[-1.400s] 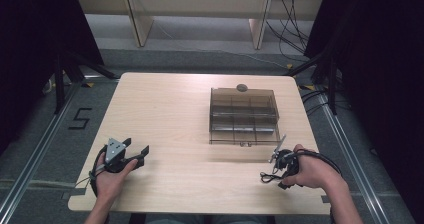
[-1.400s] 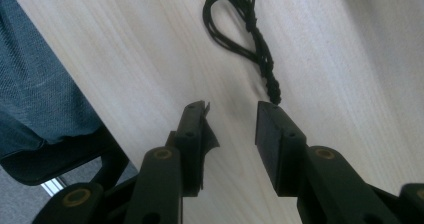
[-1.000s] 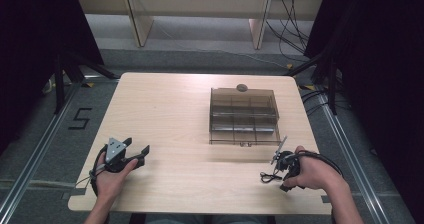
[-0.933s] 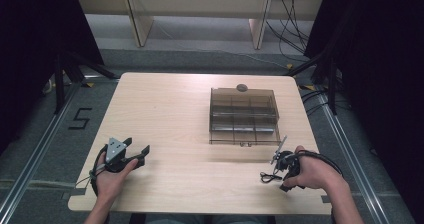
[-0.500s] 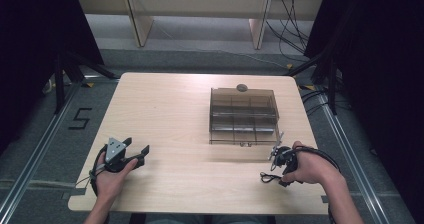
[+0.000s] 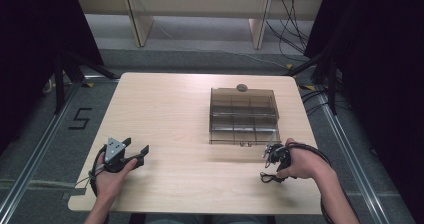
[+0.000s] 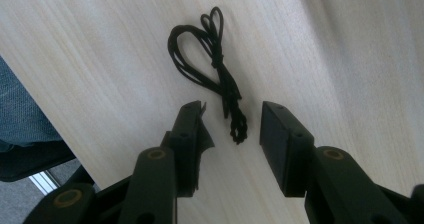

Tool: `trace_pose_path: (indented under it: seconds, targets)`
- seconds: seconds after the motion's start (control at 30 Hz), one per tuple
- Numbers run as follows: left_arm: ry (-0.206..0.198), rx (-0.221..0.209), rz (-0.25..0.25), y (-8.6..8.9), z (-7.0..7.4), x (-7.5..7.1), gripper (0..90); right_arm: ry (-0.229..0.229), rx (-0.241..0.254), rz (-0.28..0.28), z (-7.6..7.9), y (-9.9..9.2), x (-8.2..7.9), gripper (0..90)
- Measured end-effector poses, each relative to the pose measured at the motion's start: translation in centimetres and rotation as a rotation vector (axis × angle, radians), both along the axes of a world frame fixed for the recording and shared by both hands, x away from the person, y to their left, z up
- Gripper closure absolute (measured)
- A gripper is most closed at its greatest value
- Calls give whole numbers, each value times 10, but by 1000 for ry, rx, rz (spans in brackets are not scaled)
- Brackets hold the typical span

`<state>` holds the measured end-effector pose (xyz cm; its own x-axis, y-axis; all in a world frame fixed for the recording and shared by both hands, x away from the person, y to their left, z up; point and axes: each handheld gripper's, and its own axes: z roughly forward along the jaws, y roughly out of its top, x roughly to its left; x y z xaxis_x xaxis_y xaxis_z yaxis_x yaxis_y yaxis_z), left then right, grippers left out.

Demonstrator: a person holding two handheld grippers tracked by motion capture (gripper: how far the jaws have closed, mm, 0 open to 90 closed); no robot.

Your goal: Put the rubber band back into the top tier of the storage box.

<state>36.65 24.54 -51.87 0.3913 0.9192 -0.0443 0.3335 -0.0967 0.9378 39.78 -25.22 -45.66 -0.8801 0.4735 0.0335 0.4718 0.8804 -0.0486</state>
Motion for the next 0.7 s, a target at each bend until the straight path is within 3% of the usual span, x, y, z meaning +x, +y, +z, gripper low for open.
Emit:
trace_pose_path:
  seconds: [0.23, 0.27, 0.3, 0.43, 0.5, 0.53, 0.6, 0.7]
  targets:
    - [-2, -1, 0, 0, 0, 0, 244, -6, 7, 0, -5, 2, 2, 628]
    - [-4, -4, -5, 0, 0, 0, 244, -5, 11, 26, -6, 2, 4, 641]
    - [-3, -3, -4, 0, 0, 0, 244, -5, 4, 3, -6, 3, 2, 648]
    - [1, 0, -3, 0, 0, 0, 244, 2, 3, 9, -7, 3, 3, 669]
    - [-1, -1, -6, 0, 0, 0, 245, 4, 3, 26, -7, 3, 5, 687]
    - [-3, -4, -6, 0, 0, 0, 245, 5, -7, -3, -7, 5, 2, 695]
    - [-3, -2, -7, 1, 0, 0, 245, 16, -4, 23, -8, 5, 4, 717]
    - [-4, -3, -7, 0, 0, 1, 247, 22, -8, 7, -7, 7, 2, 771]
